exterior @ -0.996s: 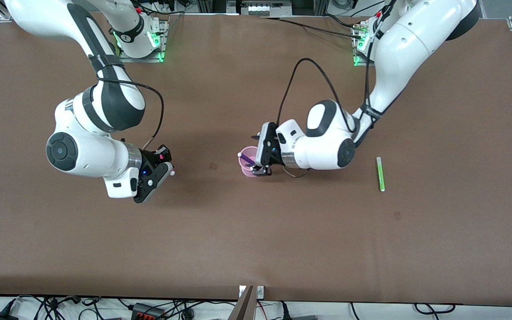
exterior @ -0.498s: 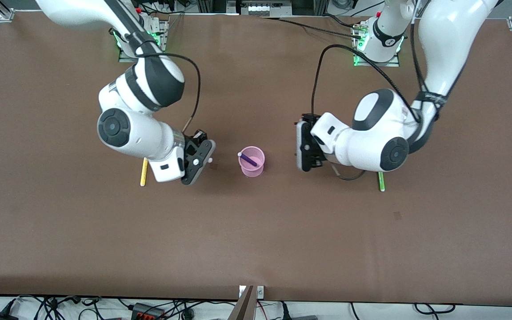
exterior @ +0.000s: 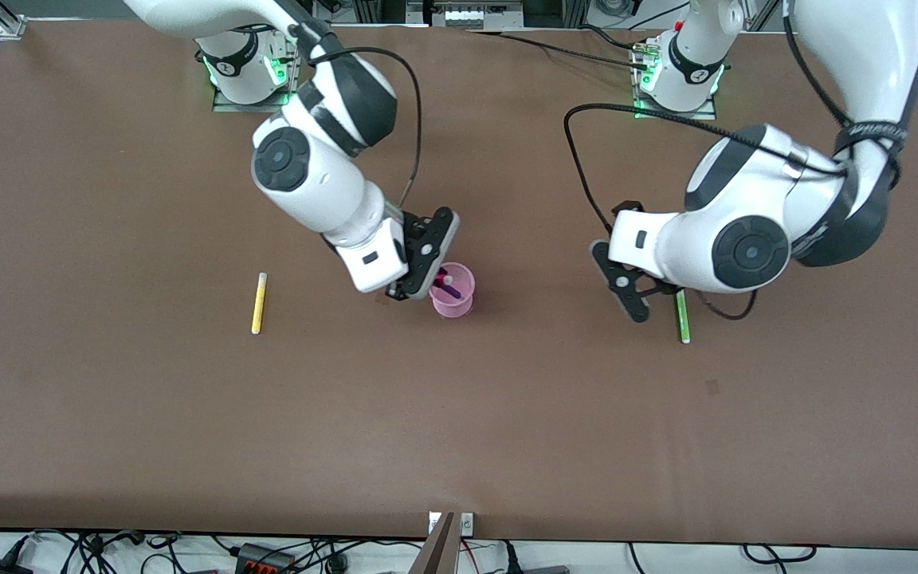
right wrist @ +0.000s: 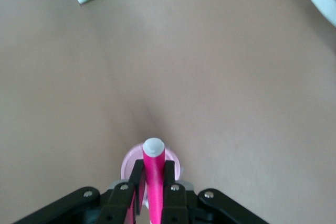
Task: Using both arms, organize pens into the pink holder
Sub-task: 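Retract the left gripper while the right gripper brings magenta over the cup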
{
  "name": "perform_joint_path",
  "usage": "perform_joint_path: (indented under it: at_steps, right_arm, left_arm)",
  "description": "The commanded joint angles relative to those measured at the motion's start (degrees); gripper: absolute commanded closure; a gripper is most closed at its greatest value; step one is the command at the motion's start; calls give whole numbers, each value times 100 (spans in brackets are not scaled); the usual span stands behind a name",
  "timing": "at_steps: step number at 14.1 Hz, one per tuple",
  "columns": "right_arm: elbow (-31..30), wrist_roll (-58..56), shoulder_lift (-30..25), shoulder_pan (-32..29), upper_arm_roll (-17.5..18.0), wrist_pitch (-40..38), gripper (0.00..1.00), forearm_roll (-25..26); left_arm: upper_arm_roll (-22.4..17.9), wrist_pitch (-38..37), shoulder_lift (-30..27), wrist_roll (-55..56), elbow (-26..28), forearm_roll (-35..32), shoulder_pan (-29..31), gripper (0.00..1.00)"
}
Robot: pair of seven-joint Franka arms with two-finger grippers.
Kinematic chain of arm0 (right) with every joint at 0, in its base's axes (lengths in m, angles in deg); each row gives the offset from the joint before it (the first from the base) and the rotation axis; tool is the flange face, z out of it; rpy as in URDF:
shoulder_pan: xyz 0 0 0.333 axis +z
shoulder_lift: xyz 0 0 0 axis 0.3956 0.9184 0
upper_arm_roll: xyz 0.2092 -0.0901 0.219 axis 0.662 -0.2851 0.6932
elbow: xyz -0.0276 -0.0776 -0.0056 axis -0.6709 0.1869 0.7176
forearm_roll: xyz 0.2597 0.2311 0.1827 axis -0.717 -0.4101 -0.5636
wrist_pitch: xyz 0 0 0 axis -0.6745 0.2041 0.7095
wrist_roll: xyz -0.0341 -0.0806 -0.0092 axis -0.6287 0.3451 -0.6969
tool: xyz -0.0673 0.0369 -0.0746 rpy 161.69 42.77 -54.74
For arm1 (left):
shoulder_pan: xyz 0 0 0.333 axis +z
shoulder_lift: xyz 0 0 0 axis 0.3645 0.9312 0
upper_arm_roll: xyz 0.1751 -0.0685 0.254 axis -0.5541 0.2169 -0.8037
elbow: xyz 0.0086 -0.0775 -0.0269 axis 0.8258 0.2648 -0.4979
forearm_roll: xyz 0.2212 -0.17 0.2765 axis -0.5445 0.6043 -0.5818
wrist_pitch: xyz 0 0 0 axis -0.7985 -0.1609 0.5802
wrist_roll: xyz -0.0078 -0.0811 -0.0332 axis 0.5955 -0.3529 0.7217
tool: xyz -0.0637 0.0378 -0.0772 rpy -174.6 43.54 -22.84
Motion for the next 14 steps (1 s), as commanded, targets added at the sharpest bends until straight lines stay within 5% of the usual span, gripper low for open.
perform_joint_path:
  at_steps: [1, 4, 7, 11, 14]
  right_arm:
    - [-2, -108, 206, 117, -10, 408, 100, 90]
    - [-55, -240, 479, 257, -10, 1005, 100, 81]
    - [-309, -292, 489, 345, -1, 1471, 100, 81]
    - [-591, -442, 444, 346, 26, 1798, 100, 55]
    - [-688, -442, 436, 363, 17, 1789, 100, 55]
  left_arm:
    - [-33, -444, -63, 640, -574, -430, 158, 0]
    - [-628, -410, -291, 677, -927, -422, 282, 0]
    - [-1577, -69, -895, 991, -639, -186, -67, 0]
    - [-3080, 870, -2099, 2337, 791, 693, -719, 0]
    - [-3364, 1627, -2952, 2381, 1943, 712, -904, 0]
